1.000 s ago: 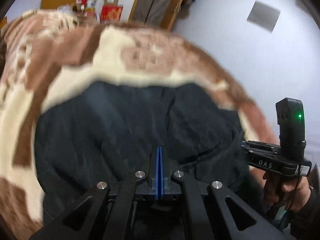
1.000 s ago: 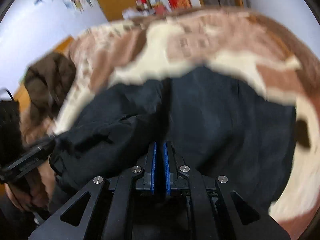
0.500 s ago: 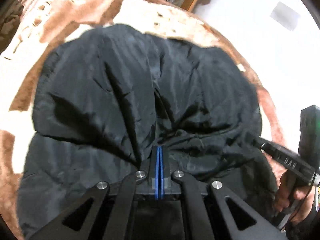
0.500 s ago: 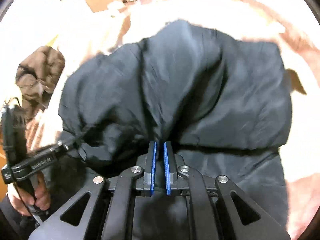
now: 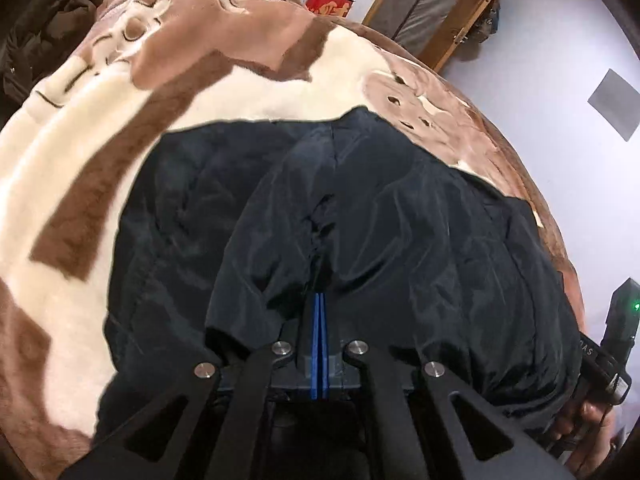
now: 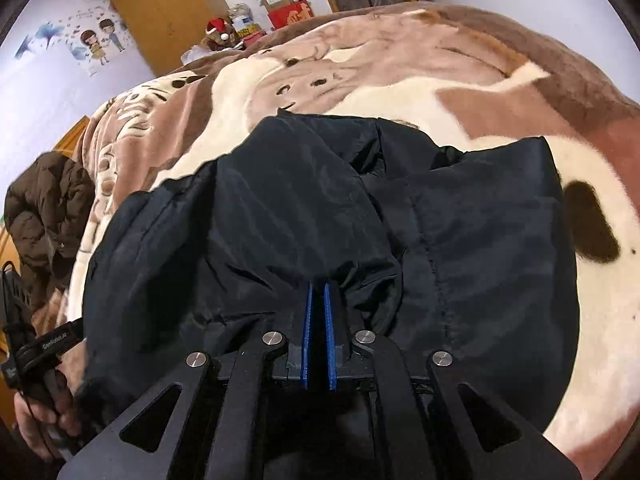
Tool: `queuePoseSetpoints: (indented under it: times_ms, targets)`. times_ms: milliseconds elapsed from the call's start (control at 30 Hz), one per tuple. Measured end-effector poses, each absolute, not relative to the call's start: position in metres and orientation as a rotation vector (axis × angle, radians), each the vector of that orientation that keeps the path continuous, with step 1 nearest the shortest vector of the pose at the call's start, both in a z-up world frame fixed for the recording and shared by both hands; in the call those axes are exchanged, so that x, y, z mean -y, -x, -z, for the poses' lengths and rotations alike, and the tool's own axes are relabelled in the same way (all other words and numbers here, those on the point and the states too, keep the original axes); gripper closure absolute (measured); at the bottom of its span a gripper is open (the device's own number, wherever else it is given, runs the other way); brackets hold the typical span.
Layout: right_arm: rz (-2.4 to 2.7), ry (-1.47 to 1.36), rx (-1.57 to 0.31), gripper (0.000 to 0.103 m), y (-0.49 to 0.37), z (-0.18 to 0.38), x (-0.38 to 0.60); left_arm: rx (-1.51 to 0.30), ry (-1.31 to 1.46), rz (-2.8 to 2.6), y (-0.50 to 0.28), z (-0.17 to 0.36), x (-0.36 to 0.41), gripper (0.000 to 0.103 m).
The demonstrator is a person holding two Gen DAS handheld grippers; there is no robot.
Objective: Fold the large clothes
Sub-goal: 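Lift the hem with both tools and fold it toward the hood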
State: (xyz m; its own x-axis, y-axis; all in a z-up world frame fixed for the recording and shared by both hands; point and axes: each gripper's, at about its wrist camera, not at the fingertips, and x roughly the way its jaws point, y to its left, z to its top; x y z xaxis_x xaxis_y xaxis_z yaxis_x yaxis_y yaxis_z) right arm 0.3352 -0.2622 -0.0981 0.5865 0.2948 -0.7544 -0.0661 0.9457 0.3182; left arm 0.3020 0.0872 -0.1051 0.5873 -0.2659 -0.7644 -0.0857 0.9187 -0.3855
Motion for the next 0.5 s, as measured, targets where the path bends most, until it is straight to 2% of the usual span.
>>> queuePoseSetpoints:
  times_ms: [133, 267, 400, 500]
  targets:
    - [-0.196, -0.264, -0.902, 0.096, -0.321, 0.060, 0.254, -0.946, 0.436, 0.109, -0.290, 0.088, -0.091, 0.102]
    - [-0.384, -0.284, -0.812, 0.096, -0.285, 0.023, 0.223, -0.852, 0.433, 0.183, -0.254, 0.056, -0.079, 0.102]
    - [-0.472, -0.228, -0.915, 0.096, -0.274, 0.055, 0.187, -0.872, 0.368, 0.317, -0.238, 0.054, -0.043, 0.102]
    - [-0.403, -0.232, -1.017, 0.096, -0.287, 0.097, 0.187, -0.974, 0.308, 0.319, -0.250, 0.087, -0.021, 0.102]
